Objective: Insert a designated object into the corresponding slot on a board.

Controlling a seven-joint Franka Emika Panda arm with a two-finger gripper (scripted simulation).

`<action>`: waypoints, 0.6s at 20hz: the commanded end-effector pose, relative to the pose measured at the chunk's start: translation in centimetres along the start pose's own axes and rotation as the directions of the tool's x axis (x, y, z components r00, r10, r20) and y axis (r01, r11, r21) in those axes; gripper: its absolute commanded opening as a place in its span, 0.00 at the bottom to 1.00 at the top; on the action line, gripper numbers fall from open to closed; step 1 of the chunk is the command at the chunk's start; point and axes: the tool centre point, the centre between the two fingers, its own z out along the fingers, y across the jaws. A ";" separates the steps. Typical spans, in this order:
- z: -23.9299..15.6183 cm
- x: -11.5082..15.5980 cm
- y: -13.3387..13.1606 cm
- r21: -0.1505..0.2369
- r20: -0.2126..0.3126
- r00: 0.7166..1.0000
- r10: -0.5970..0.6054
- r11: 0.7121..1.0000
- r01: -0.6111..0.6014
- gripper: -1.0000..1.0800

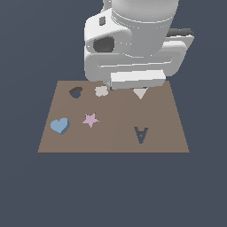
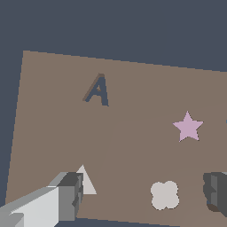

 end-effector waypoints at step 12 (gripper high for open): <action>2.0 1.6 3.5 0.000 0.004 0.995 0.104 0.995 -0.104 0.96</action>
